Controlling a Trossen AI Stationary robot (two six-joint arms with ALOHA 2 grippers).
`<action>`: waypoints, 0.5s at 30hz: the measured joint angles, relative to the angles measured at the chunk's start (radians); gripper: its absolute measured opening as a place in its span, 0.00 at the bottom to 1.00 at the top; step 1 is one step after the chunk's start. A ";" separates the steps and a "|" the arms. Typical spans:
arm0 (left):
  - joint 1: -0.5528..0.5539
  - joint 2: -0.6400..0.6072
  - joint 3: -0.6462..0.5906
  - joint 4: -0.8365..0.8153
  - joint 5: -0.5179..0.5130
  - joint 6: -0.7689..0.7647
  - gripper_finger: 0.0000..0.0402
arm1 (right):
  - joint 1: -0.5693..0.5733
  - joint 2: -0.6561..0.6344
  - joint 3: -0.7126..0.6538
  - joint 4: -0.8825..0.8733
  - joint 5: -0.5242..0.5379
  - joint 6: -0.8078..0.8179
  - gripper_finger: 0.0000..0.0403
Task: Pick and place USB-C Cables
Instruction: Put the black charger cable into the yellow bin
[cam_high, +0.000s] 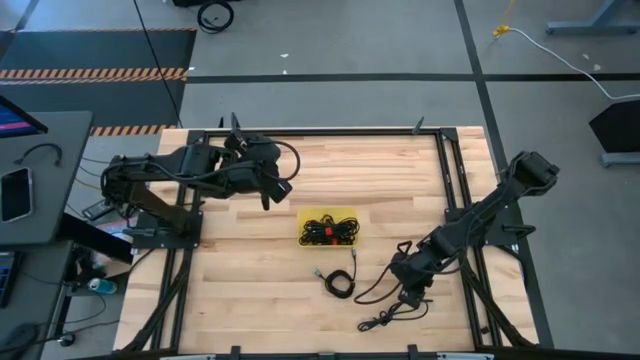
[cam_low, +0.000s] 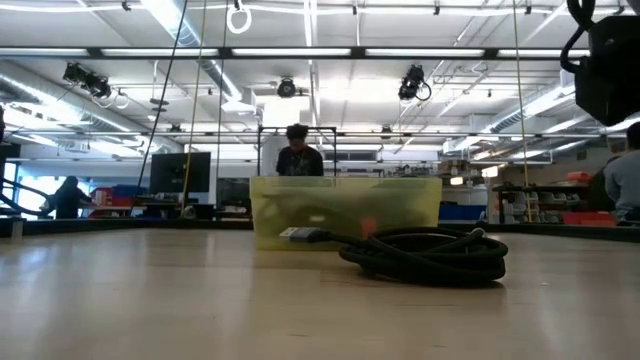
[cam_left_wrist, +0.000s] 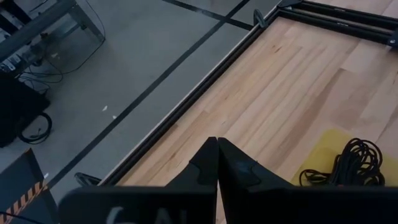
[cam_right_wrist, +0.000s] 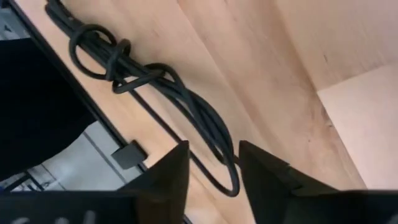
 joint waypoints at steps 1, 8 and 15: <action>0.000 0.000 0.000 0.000 0.000 0.000 0.02 | 0.000 0.007 0.000 0.000 -0.002 0.000 0.40; 0.000 0.000 0.000 0.000 0.000 -0.003 0.02 | 0.036 0.071 0.000 0.033 -0.043 -0.019 0.53; 0.000 0.000 0.000 0.000 0.000 -0.003 0.02 | 0.078 0.154 0.000 0.123 -0.056 -0.009 0.55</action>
